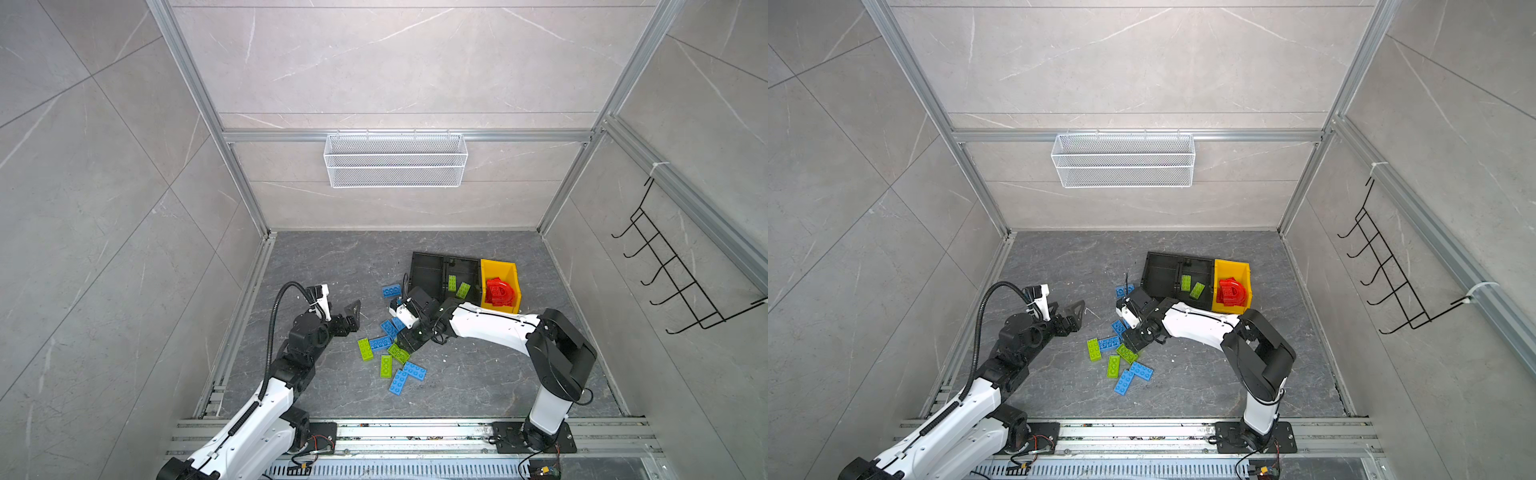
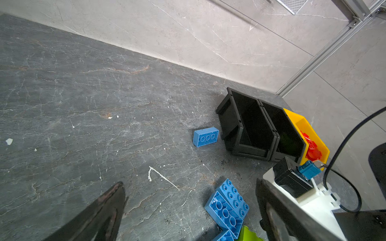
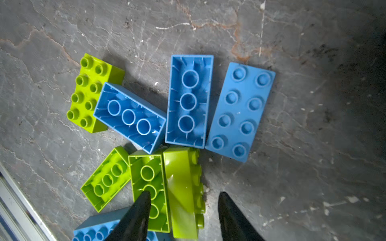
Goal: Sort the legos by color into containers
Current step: 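Lower the right gripper onto a lime-green 2x4 brick and grasp it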
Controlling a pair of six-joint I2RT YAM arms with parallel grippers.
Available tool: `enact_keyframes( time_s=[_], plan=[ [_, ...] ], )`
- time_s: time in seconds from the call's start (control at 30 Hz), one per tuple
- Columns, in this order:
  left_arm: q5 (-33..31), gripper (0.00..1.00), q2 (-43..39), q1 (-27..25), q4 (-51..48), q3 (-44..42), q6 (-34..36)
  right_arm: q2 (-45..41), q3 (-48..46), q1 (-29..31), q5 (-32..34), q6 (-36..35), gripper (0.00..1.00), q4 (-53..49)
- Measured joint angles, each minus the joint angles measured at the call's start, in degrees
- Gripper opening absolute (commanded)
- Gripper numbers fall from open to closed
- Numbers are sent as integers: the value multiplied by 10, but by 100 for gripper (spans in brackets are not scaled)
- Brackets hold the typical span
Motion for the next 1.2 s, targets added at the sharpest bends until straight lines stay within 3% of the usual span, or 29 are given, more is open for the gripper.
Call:
enact_keyframes(
  time_s=[0.5, 0.77, 1.2],
  plan=[
    [-2, 100, 4, 0, -1, 0, 0, 8, -7, -24, 41, 2, 46, -1],
    [-2, 100, 12, 0, -2, 0, 0, -20, -35, -38, 20, 5, 58, 5],
    [-4, 100, 21, 0, -2, 0, 0, 11, -31, -38, 24, 0, 60, 5]
  ],
)
